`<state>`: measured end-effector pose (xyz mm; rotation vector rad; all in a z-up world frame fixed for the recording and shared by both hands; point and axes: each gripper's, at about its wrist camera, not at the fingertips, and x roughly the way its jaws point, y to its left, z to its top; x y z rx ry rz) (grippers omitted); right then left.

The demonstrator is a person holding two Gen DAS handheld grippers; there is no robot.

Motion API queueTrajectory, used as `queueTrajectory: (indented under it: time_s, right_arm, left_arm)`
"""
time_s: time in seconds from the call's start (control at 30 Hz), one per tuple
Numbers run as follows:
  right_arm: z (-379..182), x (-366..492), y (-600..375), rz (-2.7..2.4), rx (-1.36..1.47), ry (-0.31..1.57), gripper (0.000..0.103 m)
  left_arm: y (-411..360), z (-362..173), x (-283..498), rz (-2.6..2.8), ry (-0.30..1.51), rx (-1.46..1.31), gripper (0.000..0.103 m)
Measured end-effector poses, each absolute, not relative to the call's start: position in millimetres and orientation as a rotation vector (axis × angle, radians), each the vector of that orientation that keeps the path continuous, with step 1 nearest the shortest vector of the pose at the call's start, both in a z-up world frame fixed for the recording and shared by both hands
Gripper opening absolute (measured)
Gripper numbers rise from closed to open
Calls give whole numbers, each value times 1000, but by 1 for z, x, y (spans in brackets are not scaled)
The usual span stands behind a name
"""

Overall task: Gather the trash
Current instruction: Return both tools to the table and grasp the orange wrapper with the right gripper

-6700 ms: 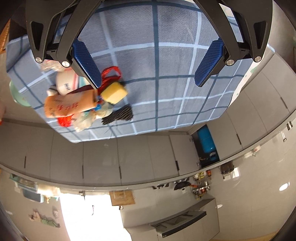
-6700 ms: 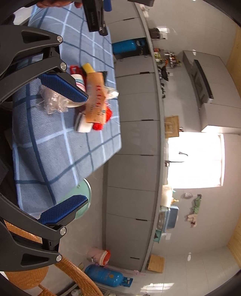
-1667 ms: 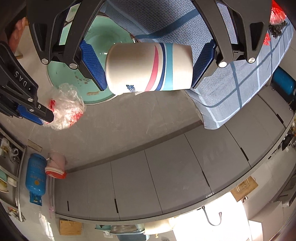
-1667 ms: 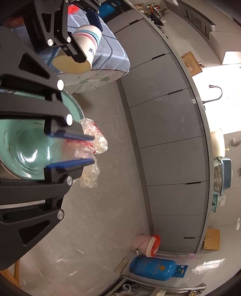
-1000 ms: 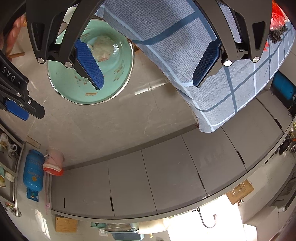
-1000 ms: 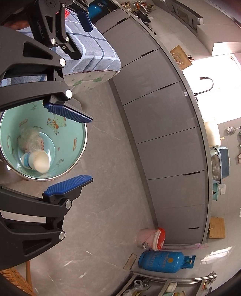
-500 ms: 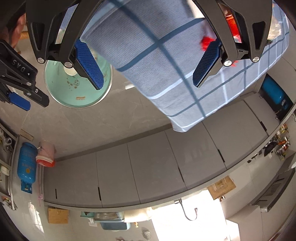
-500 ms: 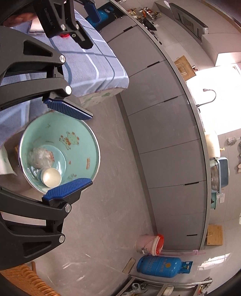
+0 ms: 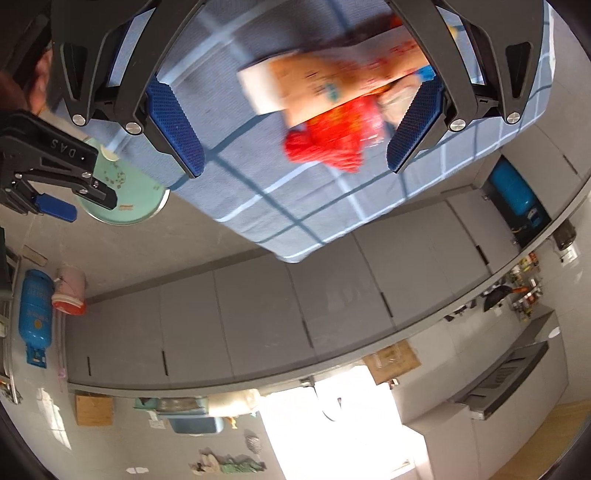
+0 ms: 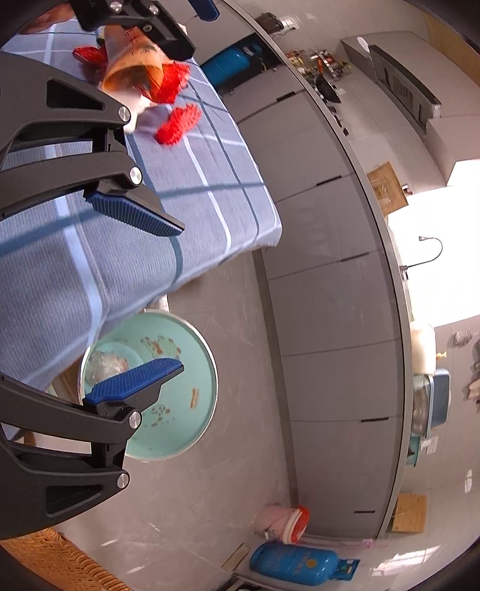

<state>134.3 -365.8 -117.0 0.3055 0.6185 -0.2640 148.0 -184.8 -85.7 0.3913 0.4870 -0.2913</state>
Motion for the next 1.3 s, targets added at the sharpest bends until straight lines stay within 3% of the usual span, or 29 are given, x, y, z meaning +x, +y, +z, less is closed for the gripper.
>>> queueTrajectory:
  time_s: [0.33,0.4,0.47,0.63,1.1,1.2,1.3]
  right_arm:
    - [-108,143,-291,-129,240,631,76]
    - [-106,144,-279,-108,228,635,76]
    - [-104,146,-265,-88,215,628,85]
    - [-100,151,-236,-49,171,629,85]
    - [-112,170,-187,71,131,678,85]
    - [-115,173,-183,103,130,686,84]
    - [-119,176,-181,137,133,710,68]
  left_arm:
    - [-55,-80,150,-18,509,322,98]
    - [-32,-88,155,45,533,317,98]
    - [-9,-100,164,102,574,310,98]
    - [32,-126,179,177,673,254,98]
    - [24,-153,181,50,699,259,98]
    - [19,-163,184,28,723,265,99]
    - [16,-164,186,19,726,267,98]
